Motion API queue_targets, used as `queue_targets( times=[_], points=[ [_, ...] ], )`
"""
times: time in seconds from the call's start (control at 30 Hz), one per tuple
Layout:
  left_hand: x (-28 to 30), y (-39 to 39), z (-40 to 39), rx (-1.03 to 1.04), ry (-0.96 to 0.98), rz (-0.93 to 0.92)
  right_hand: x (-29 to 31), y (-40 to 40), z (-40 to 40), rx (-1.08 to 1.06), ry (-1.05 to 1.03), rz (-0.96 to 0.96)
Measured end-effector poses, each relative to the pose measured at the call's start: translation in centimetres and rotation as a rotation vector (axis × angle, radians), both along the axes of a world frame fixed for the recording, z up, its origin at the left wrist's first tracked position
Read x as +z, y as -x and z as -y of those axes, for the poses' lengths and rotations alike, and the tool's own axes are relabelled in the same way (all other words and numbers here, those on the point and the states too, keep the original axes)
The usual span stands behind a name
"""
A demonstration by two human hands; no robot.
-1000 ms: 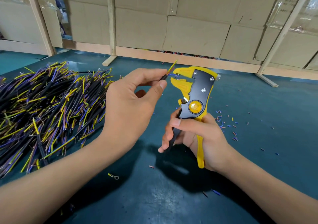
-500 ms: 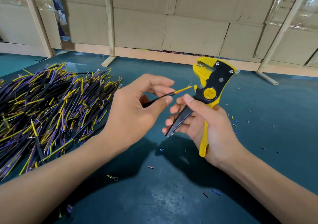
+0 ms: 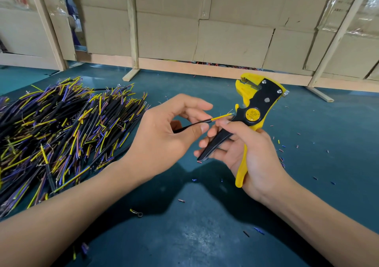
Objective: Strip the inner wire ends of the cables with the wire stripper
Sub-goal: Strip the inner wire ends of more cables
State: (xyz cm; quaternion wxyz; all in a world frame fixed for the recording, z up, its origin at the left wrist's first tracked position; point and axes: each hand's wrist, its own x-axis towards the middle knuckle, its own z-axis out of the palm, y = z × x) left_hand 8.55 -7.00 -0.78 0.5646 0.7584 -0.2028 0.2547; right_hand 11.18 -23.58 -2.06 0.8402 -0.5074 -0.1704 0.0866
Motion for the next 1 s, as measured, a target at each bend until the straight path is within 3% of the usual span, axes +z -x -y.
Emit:
queue_targets(
  times=[0.27,0.43,0.6,0.77,1.0],
  points=[
    [0.4,0.0,-0.1,-0.062,0.069,-0.094,0.2,-0.2,0.2,0.022,0.038,-0.038],
    [0.4,-0.4,-0.1,-0.203,0.310,-0.298,0.9,-0.1,0.6,0.104,0.038,-0.106],
    [0.4,-0.4,-0.1,-0.231,0.382,-0.373,1.2,0.2,0.6,0.119,0.046,-0.132],
    [0.9,-0.8,-0.8,-0.263,0.684,-0.406,1.7,-0.2,1.0,0.074,-0.027,-0.157],
    [0.7,-0.7,-0.5,-0.152,0.393,-0.281,1.8,-0.5,1.5,0.083,0.078,-0.203]
  ],
)
